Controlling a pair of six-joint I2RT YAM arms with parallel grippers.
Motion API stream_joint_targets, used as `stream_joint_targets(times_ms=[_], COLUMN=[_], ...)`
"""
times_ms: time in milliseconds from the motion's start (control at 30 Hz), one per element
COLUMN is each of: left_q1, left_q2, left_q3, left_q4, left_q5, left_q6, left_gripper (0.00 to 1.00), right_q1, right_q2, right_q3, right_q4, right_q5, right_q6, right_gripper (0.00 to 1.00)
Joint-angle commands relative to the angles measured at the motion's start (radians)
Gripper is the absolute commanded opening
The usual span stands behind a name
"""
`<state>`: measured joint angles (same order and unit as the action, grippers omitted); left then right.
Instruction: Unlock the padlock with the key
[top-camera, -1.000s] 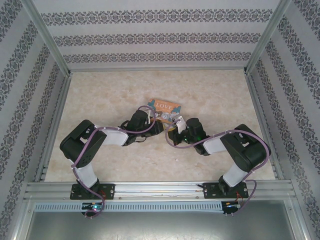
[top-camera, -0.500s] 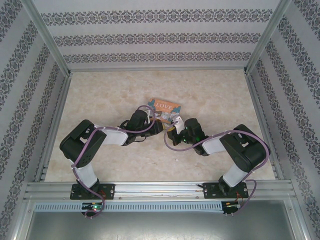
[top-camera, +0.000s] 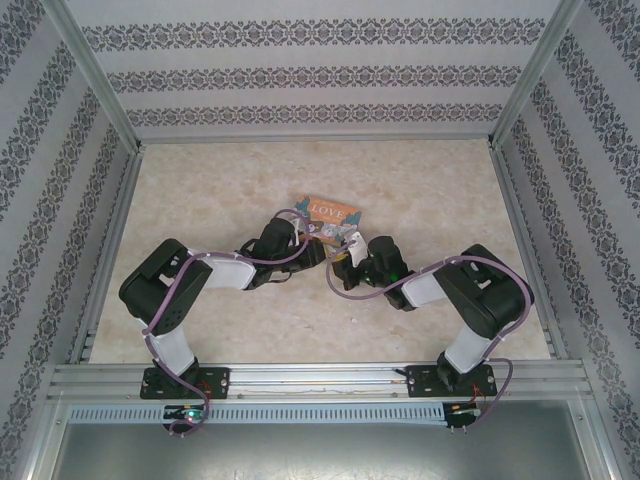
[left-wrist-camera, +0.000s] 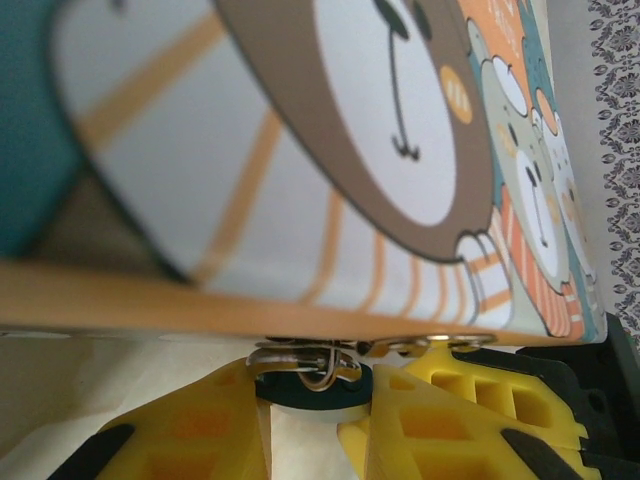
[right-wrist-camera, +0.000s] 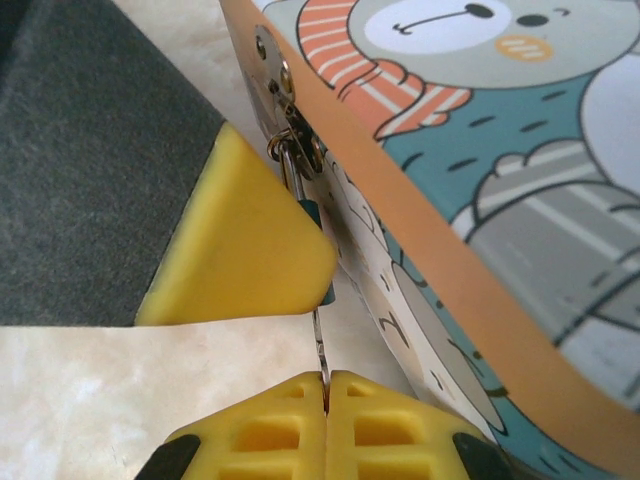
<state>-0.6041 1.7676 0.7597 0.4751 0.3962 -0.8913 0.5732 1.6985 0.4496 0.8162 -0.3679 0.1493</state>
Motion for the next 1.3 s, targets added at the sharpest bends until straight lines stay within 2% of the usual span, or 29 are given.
stream_joint_targets(times_ms=[0, 200, 733, 1267], left_q1=[-0.021, -0.020, -0.022, -0.022], left_q2=[-0.018, -0.031, -0.029, 0.036], left_q3=[0.033, 0.041, 0.020, -0.039], left_q4=[0.024, 0.008, -0.020, 0.144], left_q5=[0.116, 0.121, 0.123, 0.085], left_q6=[-0.005, -0.002, 0.016, -0.043], left_gripper=[0.23, 0.23, 0.23, 0.23], right_q1=[0.014, 0.010, -0.015, 0.015], right_q2=[0.014, 0.030, -0.047, 0.067], right_q3=[0.056, 0.054, 0.082, 0.040], right_q4=[0.192, 0.213, 0.213, 0.225], right_q5=[-0.080, -0.056, -0.065, 0.021], right_q6=[0.044, 0.038, 0.066, 0.131], right_gripper=[0.00, 0.00, 0.00, 0.00])
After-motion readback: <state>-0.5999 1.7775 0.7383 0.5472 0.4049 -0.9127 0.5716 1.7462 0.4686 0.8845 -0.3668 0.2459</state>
